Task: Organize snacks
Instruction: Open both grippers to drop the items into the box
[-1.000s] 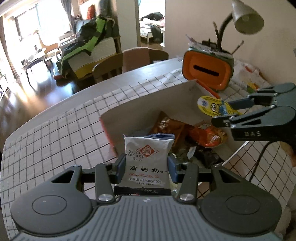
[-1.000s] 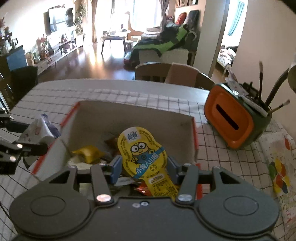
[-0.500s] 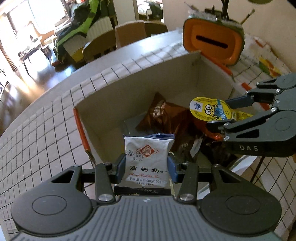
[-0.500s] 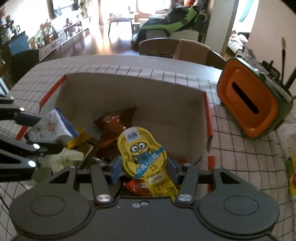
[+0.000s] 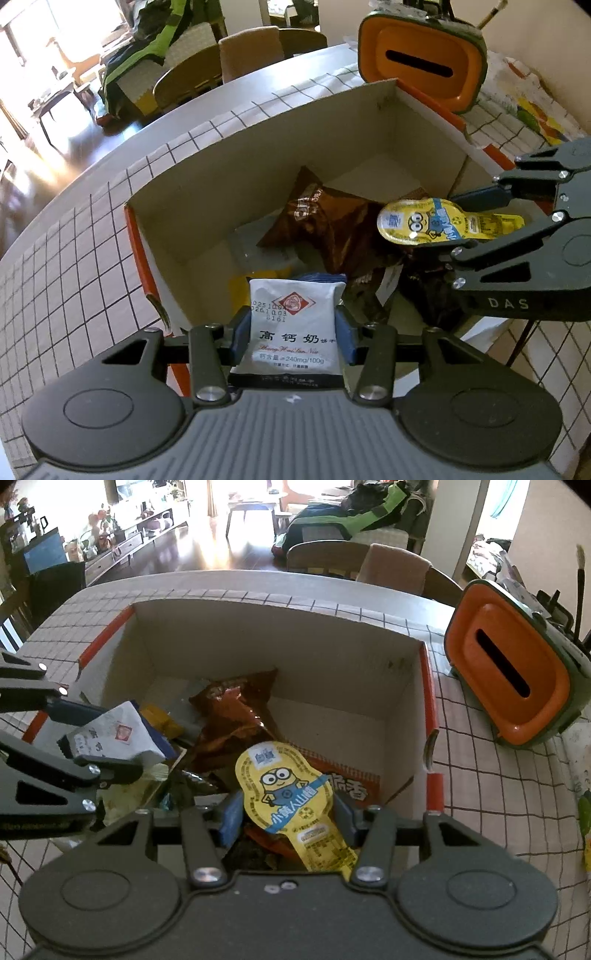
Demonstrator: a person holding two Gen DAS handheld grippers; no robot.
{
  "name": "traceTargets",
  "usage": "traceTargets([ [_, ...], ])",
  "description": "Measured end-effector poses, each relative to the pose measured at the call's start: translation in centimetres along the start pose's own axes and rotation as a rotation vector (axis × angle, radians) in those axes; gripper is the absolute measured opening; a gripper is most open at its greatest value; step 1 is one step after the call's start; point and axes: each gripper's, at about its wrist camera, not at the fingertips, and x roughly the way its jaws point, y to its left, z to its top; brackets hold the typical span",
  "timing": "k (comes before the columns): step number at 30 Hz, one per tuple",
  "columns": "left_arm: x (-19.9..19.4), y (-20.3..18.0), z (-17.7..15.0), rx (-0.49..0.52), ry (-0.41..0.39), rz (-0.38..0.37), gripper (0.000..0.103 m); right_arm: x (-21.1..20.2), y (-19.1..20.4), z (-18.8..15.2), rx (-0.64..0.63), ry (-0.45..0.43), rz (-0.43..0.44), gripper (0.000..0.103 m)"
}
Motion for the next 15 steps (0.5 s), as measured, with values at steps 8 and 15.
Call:
traceTargets([
  [8,-1.9,0.8,-0.6,-0.022,-0.059,-0.037,0.057,-1.6,0.5,0.2,0.017,-0.033,0.006,0.058],
  [15,-4.3,1.8,-1.5,-0.046,-0.125,-0.064,0.067,-4.3,1.0,0.3,0.055,-0.079,0.013,0.062],
])
